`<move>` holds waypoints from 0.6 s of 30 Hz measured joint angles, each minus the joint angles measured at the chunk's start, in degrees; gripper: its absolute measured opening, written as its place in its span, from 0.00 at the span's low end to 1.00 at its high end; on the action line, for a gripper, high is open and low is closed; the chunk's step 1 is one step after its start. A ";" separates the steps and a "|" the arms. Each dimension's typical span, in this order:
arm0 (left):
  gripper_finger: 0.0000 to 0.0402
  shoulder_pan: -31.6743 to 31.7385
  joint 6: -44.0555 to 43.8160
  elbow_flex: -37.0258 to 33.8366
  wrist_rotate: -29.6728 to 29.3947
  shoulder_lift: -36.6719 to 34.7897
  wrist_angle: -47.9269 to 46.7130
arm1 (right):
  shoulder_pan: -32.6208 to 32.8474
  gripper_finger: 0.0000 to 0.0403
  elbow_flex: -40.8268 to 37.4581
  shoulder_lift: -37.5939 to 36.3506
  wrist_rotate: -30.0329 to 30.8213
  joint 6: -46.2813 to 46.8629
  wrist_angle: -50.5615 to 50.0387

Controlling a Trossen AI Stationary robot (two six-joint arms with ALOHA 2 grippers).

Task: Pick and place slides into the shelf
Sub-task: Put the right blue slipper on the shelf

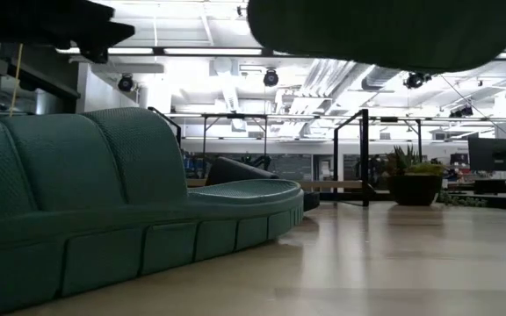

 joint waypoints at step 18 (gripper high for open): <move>0.57 -8.79 16.83 8.57 -5.37 24.72 10.43 | -11.49 0.00 0.00 -3.52 -13.68 -31.90 38.77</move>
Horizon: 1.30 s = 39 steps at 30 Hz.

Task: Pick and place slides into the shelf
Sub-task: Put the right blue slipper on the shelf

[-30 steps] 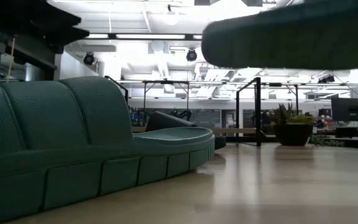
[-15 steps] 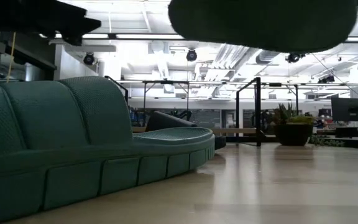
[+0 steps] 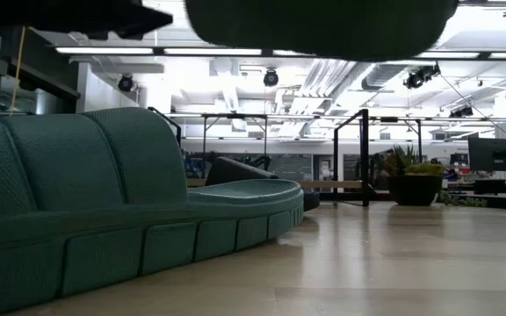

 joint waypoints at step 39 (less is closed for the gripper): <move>0.42 -3.93 -1.56 2.71 2.79 4.92 2.03 | -15.91 0.00 0.02 4.83 -21.27 -26.37 25.87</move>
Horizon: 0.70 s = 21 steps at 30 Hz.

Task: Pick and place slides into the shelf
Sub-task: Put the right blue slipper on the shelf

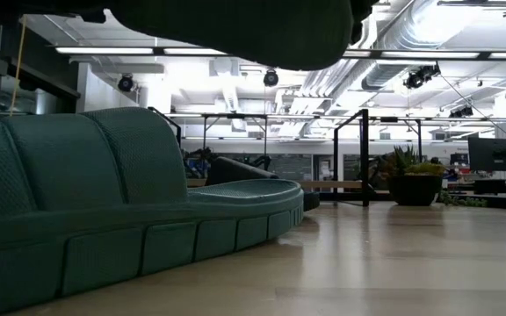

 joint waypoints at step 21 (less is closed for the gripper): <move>0.24 0.00 2.38 -0.02 -4.06 -0.02 -1.35 | -6.16 0.22 0.00 0.00 -6.82 -3.75 -0.11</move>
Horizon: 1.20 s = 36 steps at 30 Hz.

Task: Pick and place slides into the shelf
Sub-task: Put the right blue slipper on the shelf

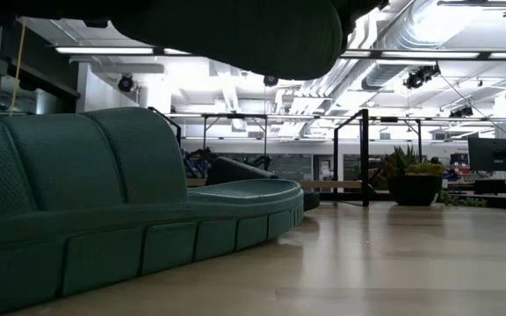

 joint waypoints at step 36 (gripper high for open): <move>0.18 0.00 -1.63 0.93 -24.98 0.41 -4.24 | 2.62 0.47 0.02 -11.68 20.58 16.79 -30.16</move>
